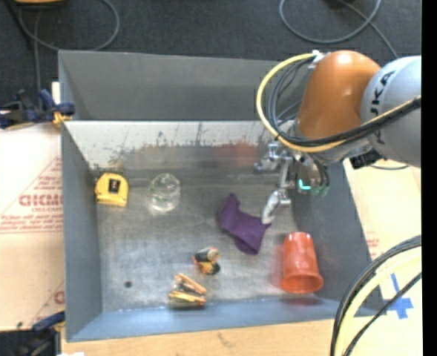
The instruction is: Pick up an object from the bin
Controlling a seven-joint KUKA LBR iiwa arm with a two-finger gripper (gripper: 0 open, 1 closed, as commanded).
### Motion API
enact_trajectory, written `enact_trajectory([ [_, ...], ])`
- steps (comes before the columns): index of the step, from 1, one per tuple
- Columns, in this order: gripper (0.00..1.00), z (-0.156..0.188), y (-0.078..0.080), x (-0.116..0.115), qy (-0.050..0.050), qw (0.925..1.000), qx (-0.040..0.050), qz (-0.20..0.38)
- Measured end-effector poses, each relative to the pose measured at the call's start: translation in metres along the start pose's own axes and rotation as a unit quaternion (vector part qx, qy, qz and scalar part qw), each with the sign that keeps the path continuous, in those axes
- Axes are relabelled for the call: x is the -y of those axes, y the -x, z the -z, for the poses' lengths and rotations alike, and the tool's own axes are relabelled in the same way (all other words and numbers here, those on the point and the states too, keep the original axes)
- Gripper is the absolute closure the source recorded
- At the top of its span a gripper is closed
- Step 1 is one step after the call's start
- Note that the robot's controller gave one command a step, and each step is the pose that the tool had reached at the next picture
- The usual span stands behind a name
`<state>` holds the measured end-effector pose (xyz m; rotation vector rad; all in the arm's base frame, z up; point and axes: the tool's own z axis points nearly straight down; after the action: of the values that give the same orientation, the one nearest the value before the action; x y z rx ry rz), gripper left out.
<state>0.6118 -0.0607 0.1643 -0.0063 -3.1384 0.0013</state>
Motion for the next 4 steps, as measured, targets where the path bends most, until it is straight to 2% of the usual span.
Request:
enact_trajectory([
  [1,0.00,0.005,0.002,0.000,0.000,1.0000,0.0038,0.000],
  [2,1.00,-0.083,-0.009,-0.027,-0.001,0.9990,0.0033,0.045],
  [4,1.00,-0.074,-0.011,-0.028,-0.001,0.9991,0.0037,0.042],
])
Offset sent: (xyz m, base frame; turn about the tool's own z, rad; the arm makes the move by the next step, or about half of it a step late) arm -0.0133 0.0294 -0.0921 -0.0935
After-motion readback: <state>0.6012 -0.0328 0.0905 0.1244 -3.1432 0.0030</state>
